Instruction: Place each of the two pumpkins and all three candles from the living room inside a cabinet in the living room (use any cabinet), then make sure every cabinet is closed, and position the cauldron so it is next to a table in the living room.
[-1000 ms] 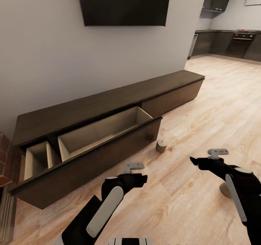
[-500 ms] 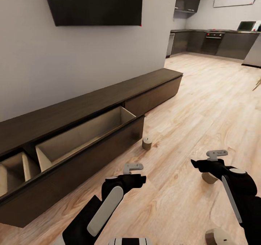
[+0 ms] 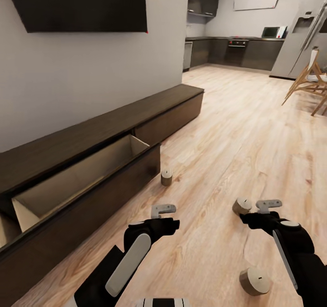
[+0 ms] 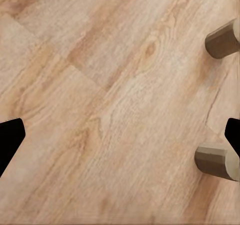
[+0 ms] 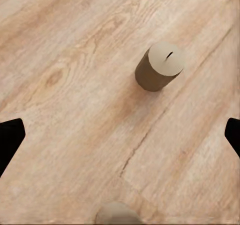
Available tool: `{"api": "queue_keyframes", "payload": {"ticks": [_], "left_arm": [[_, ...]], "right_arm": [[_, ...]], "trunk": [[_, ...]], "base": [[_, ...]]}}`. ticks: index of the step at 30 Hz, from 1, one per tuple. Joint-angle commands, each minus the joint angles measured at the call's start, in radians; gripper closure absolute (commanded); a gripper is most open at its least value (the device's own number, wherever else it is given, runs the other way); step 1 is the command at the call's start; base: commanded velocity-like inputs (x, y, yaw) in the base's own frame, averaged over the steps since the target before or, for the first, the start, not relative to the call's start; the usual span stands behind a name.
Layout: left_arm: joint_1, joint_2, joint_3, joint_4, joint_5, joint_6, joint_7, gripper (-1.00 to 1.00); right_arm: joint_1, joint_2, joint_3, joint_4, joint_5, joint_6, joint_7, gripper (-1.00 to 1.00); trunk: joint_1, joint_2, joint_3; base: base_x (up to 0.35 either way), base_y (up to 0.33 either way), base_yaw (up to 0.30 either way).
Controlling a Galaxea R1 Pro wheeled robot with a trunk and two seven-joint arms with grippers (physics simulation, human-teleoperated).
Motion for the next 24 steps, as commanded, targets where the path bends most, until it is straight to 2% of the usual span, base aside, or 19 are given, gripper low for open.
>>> {"api": "queue_keyframes", "payload": {"ticks": [1, 8, 10, 13, 16, 18, 21, 24], "left_arm": [[0.0, 0.001, 0.005, 0.0, 0.0, 0.0, 0.002, -1.0], [0.002, 0.008, 0.07, 0.013, 0.002, 0.003, 0.017, -1.0], [0.01, 0.011, 0.108, 0.041, 0.005, 0.007, 0.028, -1.0], [0.024, 0.011, 0.158, 0.059, 0.008, 0.014, 0.079, -1.0], [0.026, 0.012, 0.178, 0.064, 0.007, 0.038, 0.13, -1.0], [0.029, 0.012, 0.19, 0.056, 0.01, 0.055, 0.159, -1.0], [0.033, 0.012, 0.207, 0.003, 0.016, 0.072, 0.214, -1.0], [0.037, 0.011, 0.216, -0.044, 0.021, 0.077, 0.247, -1.0]], "right_arm": [[0.0, 0.0, 0.0, 0.011, 0.001, 0.0, -0.001, -1.0], [-0.01, 0.002, 0.001, 0.106, 0.006, -0.001, -0.003, -1.0], [-0.019, 0.004, 0.0, 0.171, 0.007, -0.002, -0.008, -1.0], [-0.026, 0.006, -0.001, 0.237, 0.004, -0.021, -0.03, -1.0], [-0.041, 0.007, -0.003, 0.279, 0.0, -0.056, -0.039, -1.0], [-0.081, 0.008, -0.005, 0.342, -0.003, -0.073, -0.043, -1.0], [-0.211, 0.024, -0.01, 0.493, -0.007, -0.084, -0.047, -1.0], [-0.268, 0.031, -0.012, 0.549, -0.008, -0.081, -0.047, -1.0]], "trunk": [[0.0, 0.0, 0.0], [0.0, 0.0, -0.002], [0.0, 0.0, -0.003], [0.0, 0.0, -0.003], [0.0, 0.0, -0.003], [0.0, 0.0, -0.003], [0.0, 0.0, -0.003], [0.0, 0.0, -0.003]], "base": [[-0.175, 0.0, -0.299], [-0.266, 0.0, -0.299], [-0.246, 0.0, -0.226], [-0.107, 0.0, -0.091], [-0.044, 0.0, -0.037], [-0.017, 0.0, -0.014], [-0.007, 0.0, -0.006], [-0.003, 0.0, -0.003]]}}
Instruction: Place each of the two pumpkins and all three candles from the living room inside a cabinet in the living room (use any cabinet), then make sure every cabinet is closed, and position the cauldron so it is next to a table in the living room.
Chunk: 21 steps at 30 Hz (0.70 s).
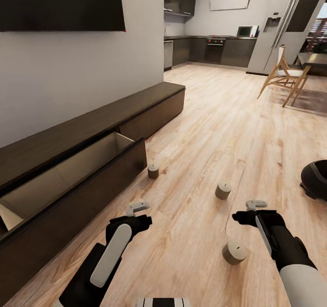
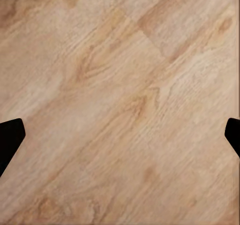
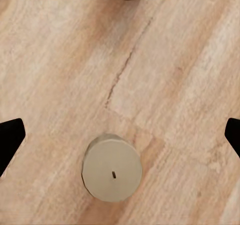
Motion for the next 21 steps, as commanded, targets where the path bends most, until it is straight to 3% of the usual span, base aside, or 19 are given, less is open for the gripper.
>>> {"api": "queue_keyframes", "payload": {"ticks": [1, 9, 14, 21], "left_arm": [[0.007, 0.0, 0.005, -0.023, 0.005, 0.001, 0.013, -1.0], [0.019, -0.005, 0.012, -0.05, 0.064, 0.004, 0.034, -1.0], [0.019, -0.004, 0.011, -0.052, 0.073, 0.004, 0.036, -1.0], [0.021, 0.0, 0.015, -0.051, 0.074, 0.002, 0.031, -1.0]], "right_arm": [[-0.025, 0.003, -0.001, 0.023, -0.001, 0.003, 0.0, -1.0], [-0.067, 0.009, -0.002, 0.062, -0.006, 0.064, 0.005, -1.0], [-0.067, 0.008, -0.001, 0.066, -0.006, 0.137, 0.013, -1.0], [-0.068, 0.007, -0.002, 0.07, -0.005, 0.159, 0.016, -1.0]], "trunk": [[0.0, 0.0, 0.0], [0.004, -0.002, -0.031], [0.006, -0.003, -0.05], [0.009, -0.005, -0.077]], "base": [[-0.002, 0.0, -0.001], [0.0, 0.0, 0.0], [0.0, 0.0, 0.0], [0.0, 0.0, 0.0]]}}
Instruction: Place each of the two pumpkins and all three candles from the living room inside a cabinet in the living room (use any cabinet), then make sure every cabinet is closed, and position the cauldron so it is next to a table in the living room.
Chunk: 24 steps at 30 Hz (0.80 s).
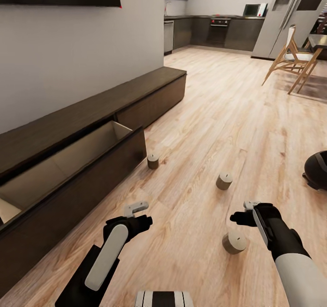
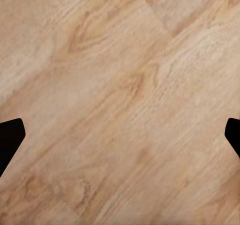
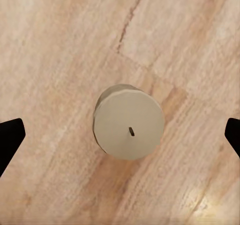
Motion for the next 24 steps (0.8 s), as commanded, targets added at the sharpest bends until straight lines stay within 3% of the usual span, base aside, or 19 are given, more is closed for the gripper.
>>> {"api": "queue_keyframes", "payload": {"ticks": [1, 9, 15, 20, 24], "left_arm": [[0.0, 0.0, 0.0, 0.0, -0.001, -0.001, -0.001, -1.0], [0.001, 0.001, 0.002, 0.006, -0.005, -0.005, -0.006, -1.0], [0.001, 0.0, 0.002, 0.008, 0.0, -0.004, -0.005, -1.0], [0.001, 0.001, -0.002, -0.007, 0.001, -0.001, 0.003, -1.0], [-0.002, 0.0, -0.005, -0.037, 0.001, 0.006, 0.006, -1.0]], "right_arm": [[-0.001, 0.0, 0.0, 0.001, 0.0, 0.001, 0.0, -1.0], [-0.013, 0.0, -0.001, 0.021, -0.002, 0.003, -0.002, -1.0], [-0.19, -0.006, -0.003, 0.292, -0.005, -0.009, -0.003, -1.0], [-0.247, -0.007, -0.003, 0.401, -0.007, -0.054, -0.007, -1.0], [-0.261, -0.009, -0.004, 0.425, -0.008, -0.071, -0.008, -1.0]], "trunk": [[0.0, 0.0, -0.004], [0.004, -0.002, -0.035], [0.007, -0.004, -0.058], [0.009, -0.005, -0.077], [0.011, -0.006, -0.093]], "base": [[0.0, 0.0, 0.0], [0.0, 0.0, 0.0], [0.0, 0.0, 0.0], [0.0, 0.0, 0.0], [0.0, 0.0, 0.0]]}}
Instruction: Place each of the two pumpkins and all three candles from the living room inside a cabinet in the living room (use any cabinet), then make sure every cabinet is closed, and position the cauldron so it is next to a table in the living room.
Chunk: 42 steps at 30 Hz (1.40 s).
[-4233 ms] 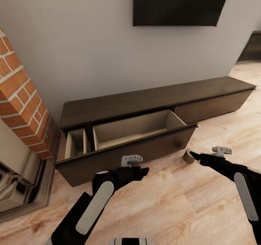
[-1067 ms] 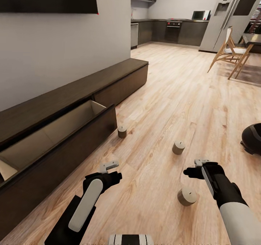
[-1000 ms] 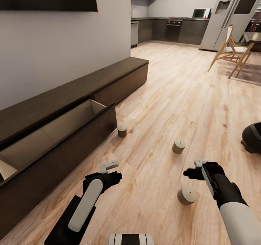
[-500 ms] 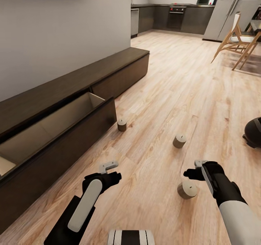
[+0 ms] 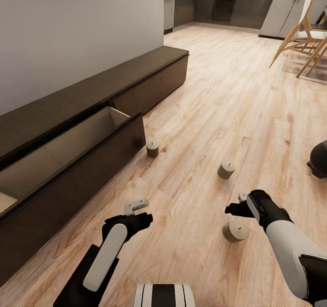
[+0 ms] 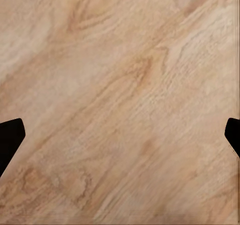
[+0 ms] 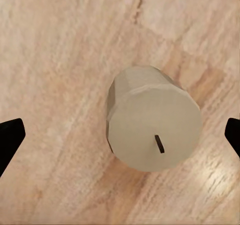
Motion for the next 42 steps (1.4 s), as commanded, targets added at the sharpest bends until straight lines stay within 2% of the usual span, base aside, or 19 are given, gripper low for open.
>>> {"api": "queue_keyframes", "payload": {"ticks": [1, 3, 5, 6, 7, 8, 12, 13, 17, 24, 38, 42], "left_arm": [[-0.013, -0.006, 0.0, -0.011, 0.001, 0.021, 0.0, -1.0], [-0.045, -0.014, 0.002, -0.017, 0.007, 0.056, 0.0, -1.0], [-0.085, -0.02, 0.005, -0.021, 0.032, 0.089, 0.0, -1.0], [-0.103, -0.022, 0.007, -0.022, 0.054, 0.101, 0.0, -1.0], [-0.13, -0.021, 0.018, -0.024, 0.108, 0.118, 0.003, -1.0], [-0.139, -0.021, 0.025, -0.025, 0.133, 0.124, 0.006, -1.0], [-0.161, -0.019, 0.051, -0.027, 0.198, 0.138, 0.038, -1.0], [-0.161, -0.019, 0.054, -0.027, 0.205, 0.138, 0.044, -1.0], [-0.161, -0.019, 0.06, -0.028, 0.22, 0.135, 0.056, -1.0], [-0.151, -0.023, 0.061, -0.028, 0.23, 0.132, 0.065, -1.0], [-0.139, -0.02, 0.063, -0.028, 0.231, 0.131, 0.067, -1.0], [-0.13, -0.019, 0.064, -0.028, 0.231, 0.131, 0.067, -1.0]], "right_arm": [[-0.004, -0.001, 0.0, 0.006, -0.001, -0.005, -0.001, -1.0], [-0.007, -0.003, -0.001, 0.01, -0.001, -0.007, -0.001, -1.0], [-0.009, -0.006, -0.001, 0.013, -0.001, -0.009, -0.002, -1.0], [-0.01, -0.007, -0.001, 0.013, -0.002, -0.01, -0.002, -1.0], [-0.012, -0.01, -0.001, 0.014, -0.002, -0.011, -0.002, -1.0], [-0.013, -0.01, -0.001, 0.014, -0.002, -0.011, -0.002, -1.0], [-0.014, -0.015, -0.001, 0.015, -0.002, -0.012, -0.002, -1.0], [-0.014, -0.015, -0.001, 0.015, -0.002, -0.012, -0.002, -1.0], [-0.015, -0.018, -0.001, 0.017, -0.002, -0.012, -0.002, -1.0], [-0.015, -0.044, -0.001, 0.024, -0.003, -0.013, -0.001, -1.0], [-0.014, -0.059, -0.001, 0.027, -0.002, -0.015, -0.001, -1.0], [-0.012, -0.062, -0.001, 0.026, -0.004, -0.053, 0.006, -1.0]], "trunk": [[0.0, 0.0, 0.0], [0.0, 0.0, 0.0], [0.0, 0.0, 0.0], [0.0, 0.0, 0.0], [0.0, 0.0, 0.0], [0.0, 0.0, 0.0], [0.0, 0.0, 0.0], [0.0, 0.0, 0.0], [0.0, 0.0, 0.0], [0.0, 0.0, 0.0], [0.006, -0.003, -0.054], [0.008, -0.004, -0.07]], "base": [[0.0, 0.0, 0.0], [0.0, 0.0, 0.0], [0.0, 0.0, 0.0], [0.0, 0.0, 0.0], [0.0, 0.0, 0.0], [0.0, 0.0, 0.0], [0.0, 0.0, 0.0], [0.0, 0.0, 0.0], [0.0, 0.0, 0.0], [0.0, 0.0, 0.0], [0.0, 0.0, 0.0], [0.0, 0.0, 0.0]]}}
